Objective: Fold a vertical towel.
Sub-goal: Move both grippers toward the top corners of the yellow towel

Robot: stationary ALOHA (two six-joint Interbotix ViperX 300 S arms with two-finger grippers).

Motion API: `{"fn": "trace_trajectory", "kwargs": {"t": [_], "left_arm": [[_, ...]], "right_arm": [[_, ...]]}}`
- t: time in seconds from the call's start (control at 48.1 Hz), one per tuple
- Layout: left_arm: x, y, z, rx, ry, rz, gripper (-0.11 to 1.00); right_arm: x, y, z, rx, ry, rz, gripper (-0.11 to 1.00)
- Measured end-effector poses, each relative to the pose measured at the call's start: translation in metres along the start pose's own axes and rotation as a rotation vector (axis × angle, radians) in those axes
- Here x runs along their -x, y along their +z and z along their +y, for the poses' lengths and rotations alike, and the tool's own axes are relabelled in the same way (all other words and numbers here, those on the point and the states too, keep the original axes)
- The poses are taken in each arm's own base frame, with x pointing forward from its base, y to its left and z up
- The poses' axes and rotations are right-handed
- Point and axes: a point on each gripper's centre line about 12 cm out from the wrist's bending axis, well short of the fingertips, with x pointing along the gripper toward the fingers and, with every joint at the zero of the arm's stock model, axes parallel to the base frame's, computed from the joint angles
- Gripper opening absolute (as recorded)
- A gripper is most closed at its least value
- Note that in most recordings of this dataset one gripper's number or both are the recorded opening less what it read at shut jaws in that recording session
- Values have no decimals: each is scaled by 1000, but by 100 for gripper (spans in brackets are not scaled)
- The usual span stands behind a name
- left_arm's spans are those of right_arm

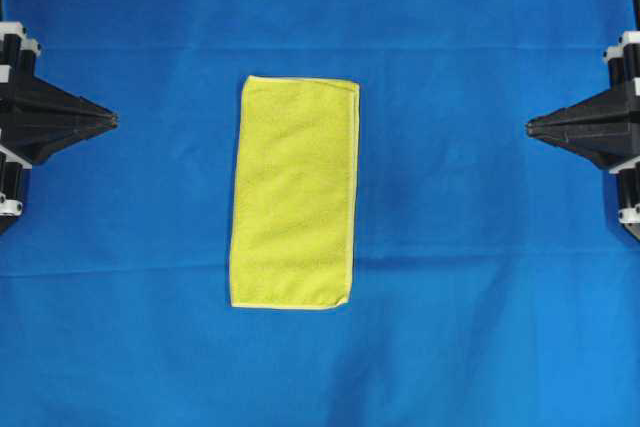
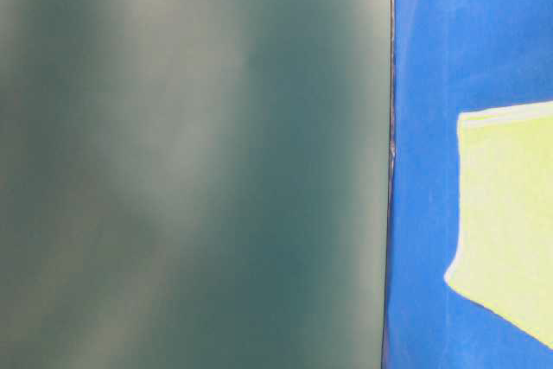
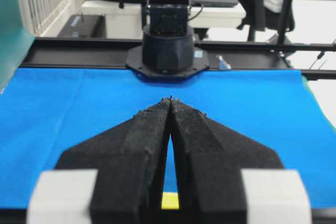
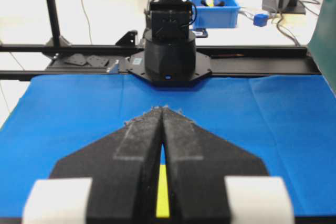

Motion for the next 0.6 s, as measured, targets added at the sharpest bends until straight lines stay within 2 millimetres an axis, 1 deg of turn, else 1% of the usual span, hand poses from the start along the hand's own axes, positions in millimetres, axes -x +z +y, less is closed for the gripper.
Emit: {"fn": "trace_trajectory", "kwargs": {"t": [0.104,0.166,0.291,0.436,0.519,0.602], "left_arm": [[-1,-1,1,78,9,15,0],[-2,-3,1,92,14,30,0],[-8,-14,8,96,45,76,0],[-21,-36,21,123,110,171,0],[-28,-50,28,142,144,228,1],[-36,-62,36,159,179,274,3]], "right_arm": [[-4,0,-1,-24,-6,14,0],[-9,0,-2,-48,-15,43,0],[-24,-7,-14,-78,-72,128,0],[-45,-20,-30,-95,-136,215,0],[-58,-31,-40,-99,-171,269,0],[-71,-46,-53,-107,-210,336,1]]}}
